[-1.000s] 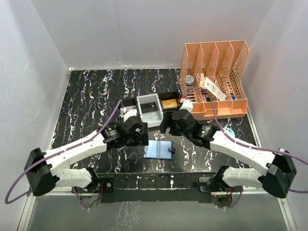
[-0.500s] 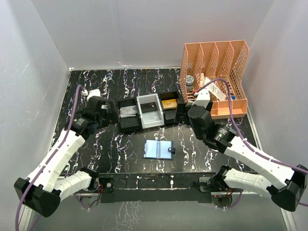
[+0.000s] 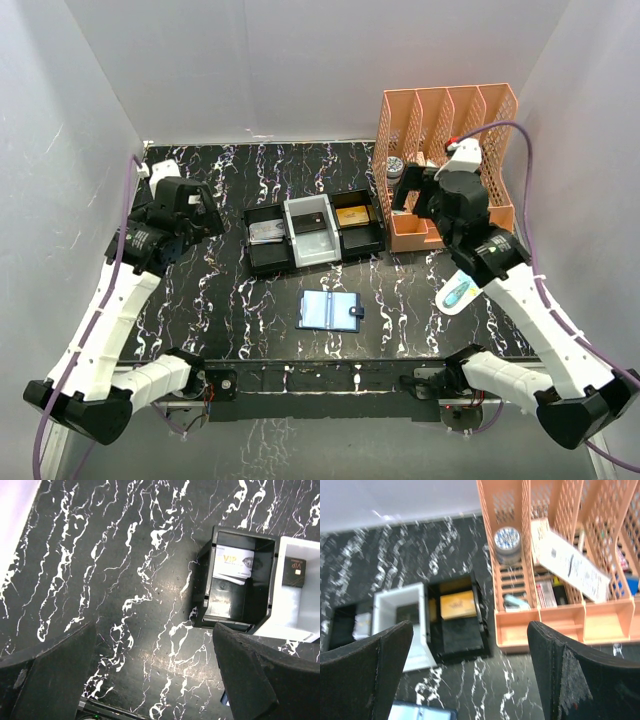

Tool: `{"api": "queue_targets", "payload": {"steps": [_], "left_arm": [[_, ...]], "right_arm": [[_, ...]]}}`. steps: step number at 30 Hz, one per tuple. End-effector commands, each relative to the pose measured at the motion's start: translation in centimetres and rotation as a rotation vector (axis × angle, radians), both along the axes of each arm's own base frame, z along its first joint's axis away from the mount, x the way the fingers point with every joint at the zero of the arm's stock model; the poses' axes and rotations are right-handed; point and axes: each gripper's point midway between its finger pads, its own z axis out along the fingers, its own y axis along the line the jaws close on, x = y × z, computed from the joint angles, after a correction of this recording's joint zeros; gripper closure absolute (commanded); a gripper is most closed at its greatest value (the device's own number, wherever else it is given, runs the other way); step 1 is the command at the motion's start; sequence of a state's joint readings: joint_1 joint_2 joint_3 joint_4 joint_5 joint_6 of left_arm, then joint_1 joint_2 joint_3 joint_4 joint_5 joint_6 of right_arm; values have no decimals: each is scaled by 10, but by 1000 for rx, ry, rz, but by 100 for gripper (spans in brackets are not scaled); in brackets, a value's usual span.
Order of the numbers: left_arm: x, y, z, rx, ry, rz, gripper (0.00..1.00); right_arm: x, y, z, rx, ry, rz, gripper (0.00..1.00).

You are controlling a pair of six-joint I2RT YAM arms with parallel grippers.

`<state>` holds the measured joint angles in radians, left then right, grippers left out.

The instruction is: Take the credit cards out of the card holder

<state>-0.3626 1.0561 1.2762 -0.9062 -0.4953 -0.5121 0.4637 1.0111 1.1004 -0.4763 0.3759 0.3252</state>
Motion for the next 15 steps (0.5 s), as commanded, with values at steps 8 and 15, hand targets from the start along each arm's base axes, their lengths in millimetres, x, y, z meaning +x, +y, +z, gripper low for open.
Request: {"api": "queue_targets", "payload": {"steps": [8, 15], "left_arm": [[-10, 18, 105, -2, -258, 16, 1], [-14, 14, 111, -25, -302, -27, 1]], "right_arm": [[-31, -19, 163, 41, -344, 29, 2], [-29, -17, 144, 47, -304, 25, 2]]}}
